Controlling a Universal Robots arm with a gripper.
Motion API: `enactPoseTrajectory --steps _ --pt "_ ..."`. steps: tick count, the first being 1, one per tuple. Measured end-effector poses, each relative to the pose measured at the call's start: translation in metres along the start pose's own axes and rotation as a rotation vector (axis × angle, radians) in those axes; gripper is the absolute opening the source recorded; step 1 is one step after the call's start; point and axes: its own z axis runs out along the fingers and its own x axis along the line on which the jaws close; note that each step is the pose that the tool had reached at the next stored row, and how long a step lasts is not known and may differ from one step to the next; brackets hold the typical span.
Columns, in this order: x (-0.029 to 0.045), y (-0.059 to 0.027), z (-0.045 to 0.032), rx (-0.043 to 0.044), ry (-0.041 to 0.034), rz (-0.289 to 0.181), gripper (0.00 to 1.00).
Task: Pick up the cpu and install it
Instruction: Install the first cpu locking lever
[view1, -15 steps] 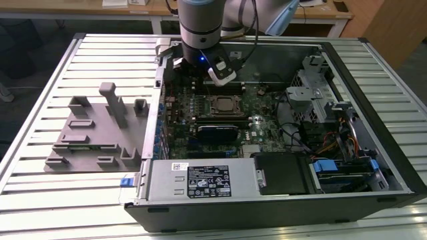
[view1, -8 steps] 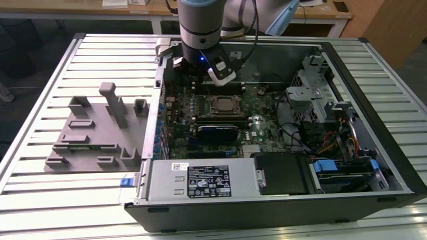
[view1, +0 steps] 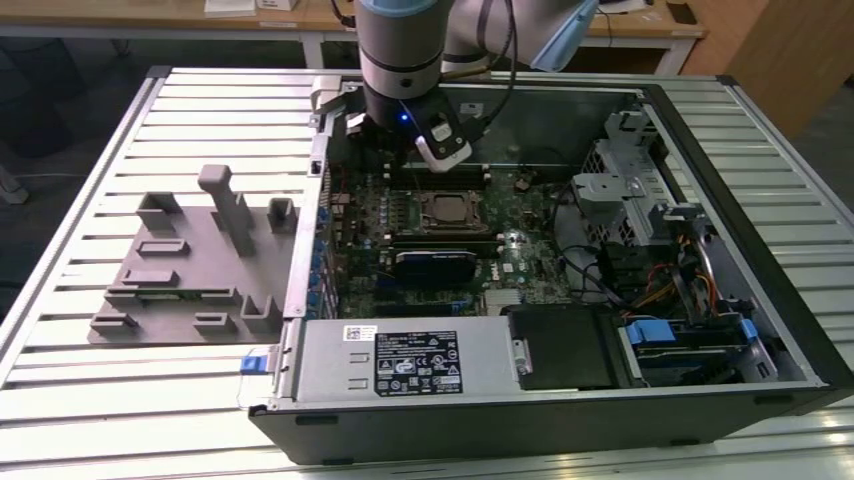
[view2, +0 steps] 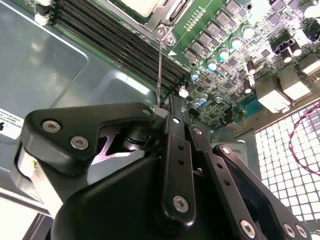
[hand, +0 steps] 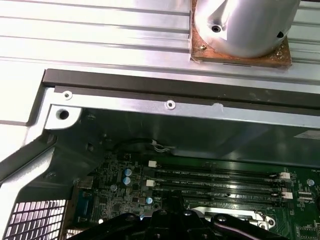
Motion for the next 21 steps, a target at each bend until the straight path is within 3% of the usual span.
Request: enactPoseTrajectory --steps 4,8,21 --pt "-0.0041 -0.0002 0.0000 0.0001 0.0000 0.000 0.11" --pt "-0.0126 -0.0006 0.0001 0.0015 0.0000 0.000 0.11" --pt "-0.0374 -0.0017 0.0005 0.0152 -0.0023 0.008 0.11"
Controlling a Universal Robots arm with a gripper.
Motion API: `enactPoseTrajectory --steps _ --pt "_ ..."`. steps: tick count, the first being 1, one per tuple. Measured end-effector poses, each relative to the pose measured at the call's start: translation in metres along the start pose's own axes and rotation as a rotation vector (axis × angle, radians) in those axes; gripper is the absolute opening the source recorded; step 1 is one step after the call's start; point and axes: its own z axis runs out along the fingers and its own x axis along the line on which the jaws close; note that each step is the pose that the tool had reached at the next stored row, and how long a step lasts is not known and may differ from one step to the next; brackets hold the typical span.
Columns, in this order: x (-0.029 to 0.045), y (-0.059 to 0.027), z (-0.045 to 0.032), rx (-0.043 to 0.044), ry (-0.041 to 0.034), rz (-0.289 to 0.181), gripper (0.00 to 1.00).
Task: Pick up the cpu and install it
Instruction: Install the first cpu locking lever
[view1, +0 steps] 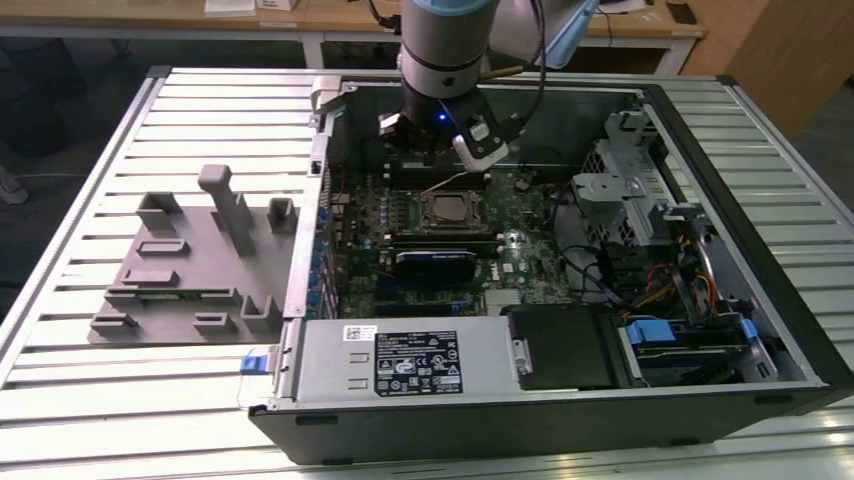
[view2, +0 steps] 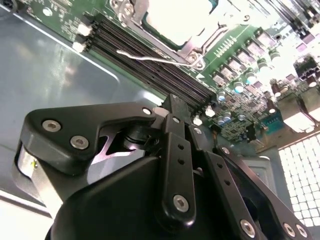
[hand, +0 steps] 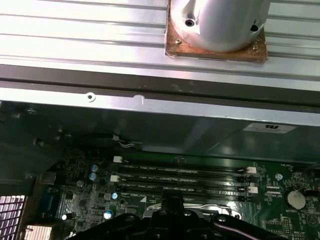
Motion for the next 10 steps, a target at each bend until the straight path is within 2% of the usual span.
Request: enactPoseTrajectory --steps 5,8,10 --pt "-0.0001 0.0000 0.0001 0.0001 -0.0016 0.000 0.11" --pt "-0.0001 -0.0002 0.0005 0.0010 -0.0199 0.002 0.11" --pt "-0.0001 -0.0005 0.0011 0.0012 -0.0295 0.005 0.11"
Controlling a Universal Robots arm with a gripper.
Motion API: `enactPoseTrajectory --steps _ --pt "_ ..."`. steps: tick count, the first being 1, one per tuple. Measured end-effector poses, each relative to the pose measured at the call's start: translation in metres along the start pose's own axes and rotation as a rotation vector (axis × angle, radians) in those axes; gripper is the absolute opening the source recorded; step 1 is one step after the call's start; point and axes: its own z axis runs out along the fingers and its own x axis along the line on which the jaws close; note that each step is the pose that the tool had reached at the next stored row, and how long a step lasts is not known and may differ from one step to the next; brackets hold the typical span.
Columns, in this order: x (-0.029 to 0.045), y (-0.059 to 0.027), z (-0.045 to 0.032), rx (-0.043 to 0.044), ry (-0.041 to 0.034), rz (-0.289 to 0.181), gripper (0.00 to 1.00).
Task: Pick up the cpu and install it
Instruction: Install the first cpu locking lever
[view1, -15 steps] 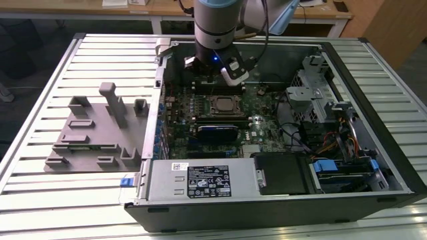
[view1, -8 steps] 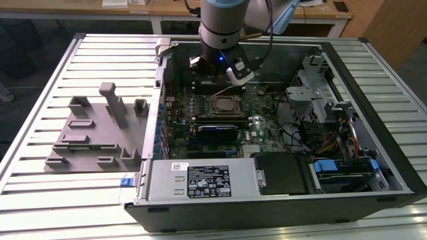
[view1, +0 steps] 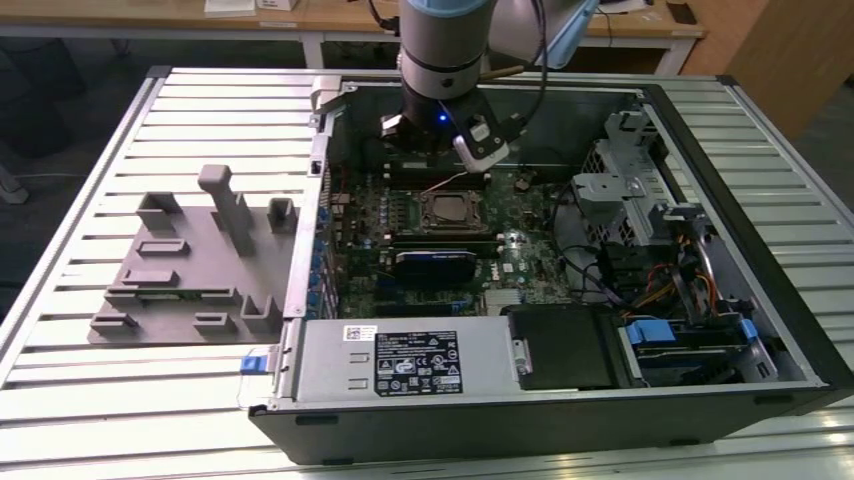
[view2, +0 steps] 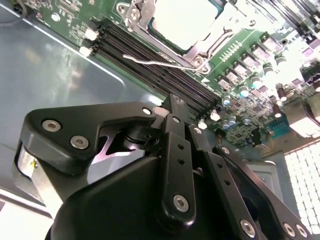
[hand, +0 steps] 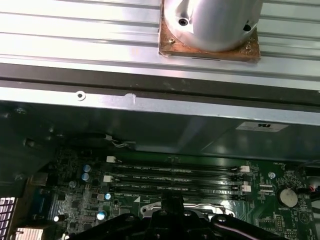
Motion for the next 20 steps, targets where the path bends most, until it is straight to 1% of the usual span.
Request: enactPoseTrajectory --steps 2,5,17,20 --pt "-0.0001 -0.0003 0.0004 0.0008 -0.0055 0.004 0.11" --pt "-0.0004 -0.0005 0.0010 0.0014 -0.0107 0.010 0.11" --pt "-0.0050 -0.0009 0.0016 0.0027 -0.0204 0.036 0.11" --pt "-0.0058 -0.0009 0.0018 0.0033 -0.0241 0.046 0.11"
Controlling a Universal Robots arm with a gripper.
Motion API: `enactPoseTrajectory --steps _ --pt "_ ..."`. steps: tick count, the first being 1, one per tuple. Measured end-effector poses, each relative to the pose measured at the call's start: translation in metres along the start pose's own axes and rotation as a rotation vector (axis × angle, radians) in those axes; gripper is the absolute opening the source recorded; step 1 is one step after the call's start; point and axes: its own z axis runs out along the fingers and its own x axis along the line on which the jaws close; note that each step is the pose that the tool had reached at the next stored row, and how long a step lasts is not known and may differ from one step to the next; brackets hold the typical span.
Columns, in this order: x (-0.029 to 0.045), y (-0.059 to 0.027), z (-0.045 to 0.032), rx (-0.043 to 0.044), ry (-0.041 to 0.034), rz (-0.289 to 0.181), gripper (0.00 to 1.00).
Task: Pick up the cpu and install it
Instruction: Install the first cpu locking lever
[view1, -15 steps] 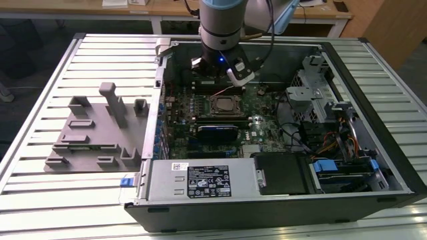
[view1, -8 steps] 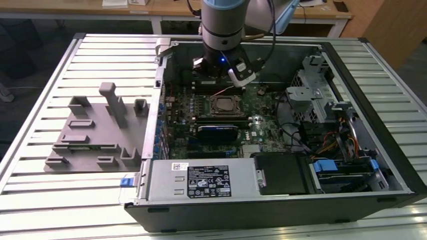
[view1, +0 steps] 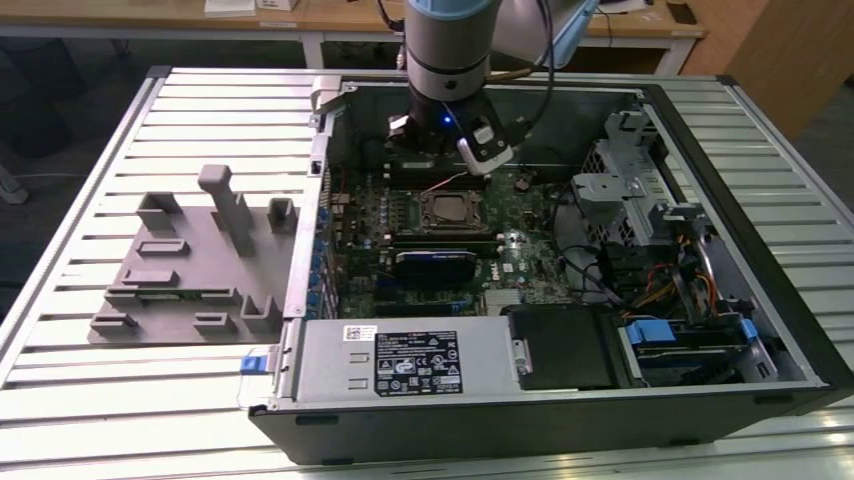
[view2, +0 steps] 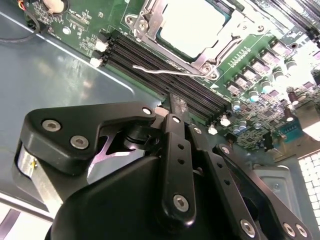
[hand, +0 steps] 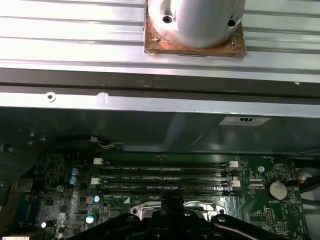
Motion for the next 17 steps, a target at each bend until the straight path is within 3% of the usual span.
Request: enactPoseTrajectory --steps 3,11,17 --pt "-0.0004 -0.0001 0.0004 0.0011 -0.0069 0.015 0.11" --pt "-0.0001 -0.0021 0.0059 0.0063 -0.0386 0.081 0.11" --pt "-0.0004 -0.0033 0.0095 0.0280 -0.0599 0.134 0.11"
